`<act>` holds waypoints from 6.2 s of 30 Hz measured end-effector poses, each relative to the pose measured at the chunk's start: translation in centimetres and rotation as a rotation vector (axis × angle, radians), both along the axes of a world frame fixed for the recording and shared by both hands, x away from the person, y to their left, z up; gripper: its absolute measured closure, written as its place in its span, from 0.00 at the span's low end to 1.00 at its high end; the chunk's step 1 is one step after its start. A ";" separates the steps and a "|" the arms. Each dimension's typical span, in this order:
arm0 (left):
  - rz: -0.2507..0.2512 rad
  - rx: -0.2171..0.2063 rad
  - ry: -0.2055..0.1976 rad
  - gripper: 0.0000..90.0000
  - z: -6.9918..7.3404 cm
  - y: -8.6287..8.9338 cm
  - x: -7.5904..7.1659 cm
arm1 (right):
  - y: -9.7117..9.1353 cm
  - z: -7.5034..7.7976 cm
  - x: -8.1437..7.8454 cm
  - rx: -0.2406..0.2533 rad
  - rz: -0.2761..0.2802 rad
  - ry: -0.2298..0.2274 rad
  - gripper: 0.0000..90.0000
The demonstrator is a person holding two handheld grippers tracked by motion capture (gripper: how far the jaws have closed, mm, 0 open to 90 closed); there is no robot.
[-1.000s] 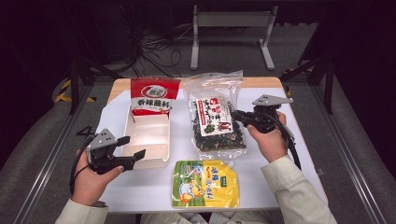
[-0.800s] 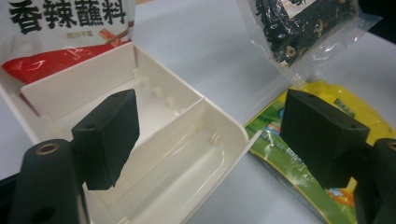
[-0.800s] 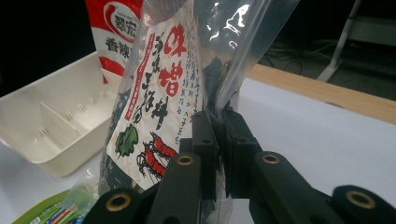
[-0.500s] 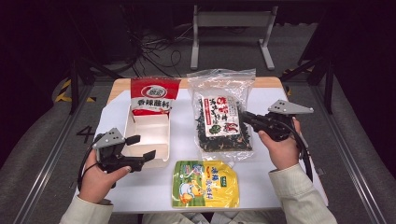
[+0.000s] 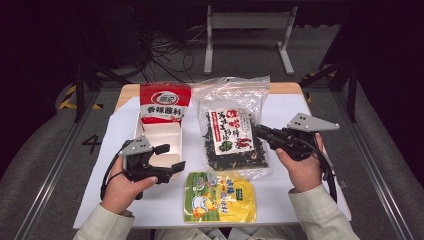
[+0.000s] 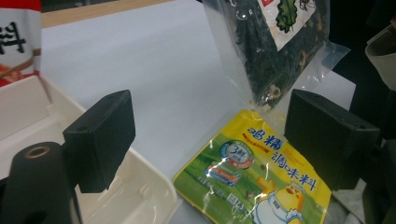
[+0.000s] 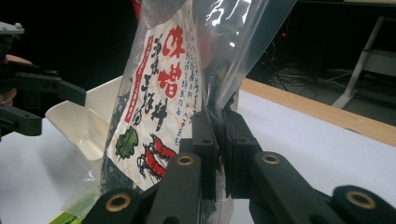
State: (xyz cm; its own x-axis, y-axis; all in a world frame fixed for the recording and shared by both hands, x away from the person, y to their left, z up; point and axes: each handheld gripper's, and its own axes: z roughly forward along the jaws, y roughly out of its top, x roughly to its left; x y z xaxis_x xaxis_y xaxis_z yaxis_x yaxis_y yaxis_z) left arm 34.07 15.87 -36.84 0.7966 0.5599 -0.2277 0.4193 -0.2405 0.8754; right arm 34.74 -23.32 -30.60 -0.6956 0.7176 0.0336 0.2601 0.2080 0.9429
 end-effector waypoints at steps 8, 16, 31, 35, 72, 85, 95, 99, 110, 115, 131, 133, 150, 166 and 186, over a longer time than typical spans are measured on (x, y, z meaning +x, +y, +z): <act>-0.024 -0.006 0.004 0.15 -0.1 -1.3 0.1 | 0.9 0.5 -1.2 0.002 0.043 -0.021 0.93; -0.053 -0.010 0.017 0.14 -0.6 -2.6 0.1 | 1.9 0.6 -1.8 -0.006 0.080 -0.021 0.93; -0.123 -0.098 -0.007 0.33 -1.4 -4.7 0.0 | 3.3 -0.1 -1.7 -0.004 0.132 0.004 0.92; -0.124 -0.082 -0.014 0.51 -1.2 -4.1 -0.1 | 3.6 -0.4 -1.7 -0.005 0.146 0.012 0.92; -0.155 0.032 -0.193 0.79 4.0 -0.3 -0.9 | -0.3 -0.5 -1.0 0.020 0.065 0.001 0.63; -0.125 0.077 -0.217 0.79 5.9 1.6 -0.8 | -3.0 -1.4 0.0 0.015 -0.001 0.046 0.62; -0.067 0.071 -0.239 0.79 6.6 3.0 -0.4 | -3.9 -2.1 0.5 0.009 -0.026 0.080 0.62; -0.036 0.066 -0.251 0.79 6.8 3.6 -0.4 | -4.4 -2.2 0.5 0.007 -0.041 0.086 0.62; 0.058 0.101 -0.298 0.79 6.5 5.1 0.2 | -5.5 -2.5 0.7 0.023 -0.076 0.098 0.61; 0.096 0.116 -0.308 0.79 6.2 5.6 0.6 | -5.9 -2.5 0.7 0.028 -0.086 0.099 0.61; 0.181 0.124 -0.323 0.79 4.3 7.4 2.5 | -6.7 -3.0 1.0 -0.001 -0.126 0.102 0.59; 0.186 0.118 -0.322 0.79 4.1 7.6 2.6 | -6.8 -3.1 1.0 -0.006 -0.126 0.098 0.59; 0.209 0.160 -0.300 0.79 2.2 8.0 4.1 | -6.6 -3.5 1.2 -0.021 -0.134 0.108 0.59; 0.219 0.173 -0.296 0.79 1.3 8.2 4.7 | -6.0 -4.0 1.4 -0.030 -0.119 0.120 0.58; 0.193 0.178 -0.219 0.79 -1.0 8.5 6.0 | -5.8 -4.2 1.5 -0.027 -0.111 0.128 0.57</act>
State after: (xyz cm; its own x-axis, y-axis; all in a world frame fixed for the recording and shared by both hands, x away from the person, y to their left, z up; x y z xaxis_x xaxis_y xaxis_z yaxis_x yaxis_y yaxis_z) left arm 40.09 24.36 -37.79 0.6911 0.7209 0.0520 0.2789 -0.3324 0.9010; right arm 36.20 -29.10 -34.78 -0.6033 0.7916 0.0964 0.4003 0.1961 0.8951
